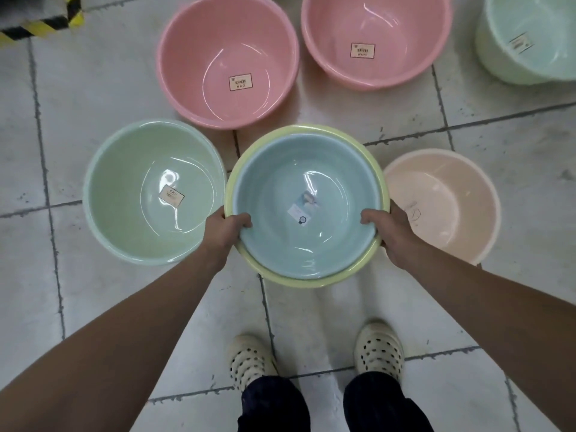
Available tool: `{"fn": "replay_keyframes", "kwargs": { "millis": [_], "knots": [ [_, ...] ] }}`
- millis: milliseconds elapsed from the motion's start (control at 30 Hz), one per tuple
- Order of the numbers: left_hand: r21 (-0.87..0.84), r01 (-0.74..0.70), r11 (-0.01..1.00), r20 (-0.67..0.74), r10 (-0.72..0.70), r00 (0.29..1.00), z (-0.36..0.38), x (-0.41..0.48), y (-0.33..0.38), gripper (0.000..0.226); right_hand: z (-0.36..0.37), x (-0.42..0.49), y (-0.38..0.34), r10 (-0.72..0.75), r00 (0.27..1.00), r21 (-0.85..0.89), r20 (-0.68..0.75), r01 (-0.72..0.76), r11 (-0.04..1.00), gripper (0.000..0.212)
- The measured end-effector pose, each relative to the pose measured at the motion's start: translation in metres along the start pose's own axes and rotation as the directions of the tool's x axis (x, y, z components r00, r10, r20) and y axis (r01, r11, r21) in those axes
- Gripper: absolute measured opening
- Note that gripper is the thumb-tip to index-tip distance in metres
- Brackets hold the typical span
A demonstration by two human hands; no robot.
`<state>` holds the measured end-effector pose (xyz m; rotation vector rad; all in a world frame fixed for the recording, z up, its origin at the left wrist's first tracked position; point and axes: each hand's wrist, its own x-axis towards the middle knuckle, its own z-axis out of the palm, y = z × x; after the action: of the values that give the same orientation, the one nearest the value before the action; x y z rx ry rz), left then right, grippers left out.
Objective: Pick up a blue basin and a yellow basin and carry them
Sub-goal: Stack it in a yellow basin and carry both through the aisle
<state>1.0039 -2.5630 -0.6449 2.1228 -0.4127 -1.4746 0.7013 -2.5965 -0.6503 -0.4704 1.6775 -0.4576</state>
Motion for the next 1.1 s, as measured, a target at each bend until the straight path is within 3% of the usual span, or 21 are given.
{"fn": "replay_keyframes", "kwargs": {
  "millis": [333,500,567,667,767,1100],
  "knots": [
    [-0.006,0.033,0.999,0.11,-0.032,0.993,0.0,0.025,-0.027,0.048,0.002,0.02,0.034,0.012,1.0,-0.12,0.026,-0.009,0.993,0.043],
    [-0.007,-0.015,1.0,0.108,0.016,0.994,0.004,0.027,-0.031,0.043,-0.003,0.023,0.044,-0.014,1.0,-0.292,-0.025,0.006,0.956,0.061],
    [-0.038,-0.014,0.999,0.1,0.018,0.995,0.008,0.029,-0.037,0.053,-0.003,0.024,0.048,0.024,1.0,-0.236,-0.016,-0.028,0.971,0.063],
    [-0.101,0.015,0.995,0.106,-0.004,0.994,0.015,0.034,-0.046,0.057,0.0,0.024,0.05,0.108,0.994,-0.088,0.035,-0.104,0.991,0.048],
    [-0.113,0.041,0.993,0.123,-0.027,0.992,0.017,0.039,-0.049,0.06,0.003,0.023,0.051,0.106,0.991,0.005,0.086,-0.107,0.994,0.049],
    [-0.157,0.059,0.986,0.078,-0.047,0.996,0.005,0.002,-0.049,0.051,0.0,0.002,0.057,0.116,0.991,0.021,0.072,-0.118,0.993,0.058]
  ]
}}
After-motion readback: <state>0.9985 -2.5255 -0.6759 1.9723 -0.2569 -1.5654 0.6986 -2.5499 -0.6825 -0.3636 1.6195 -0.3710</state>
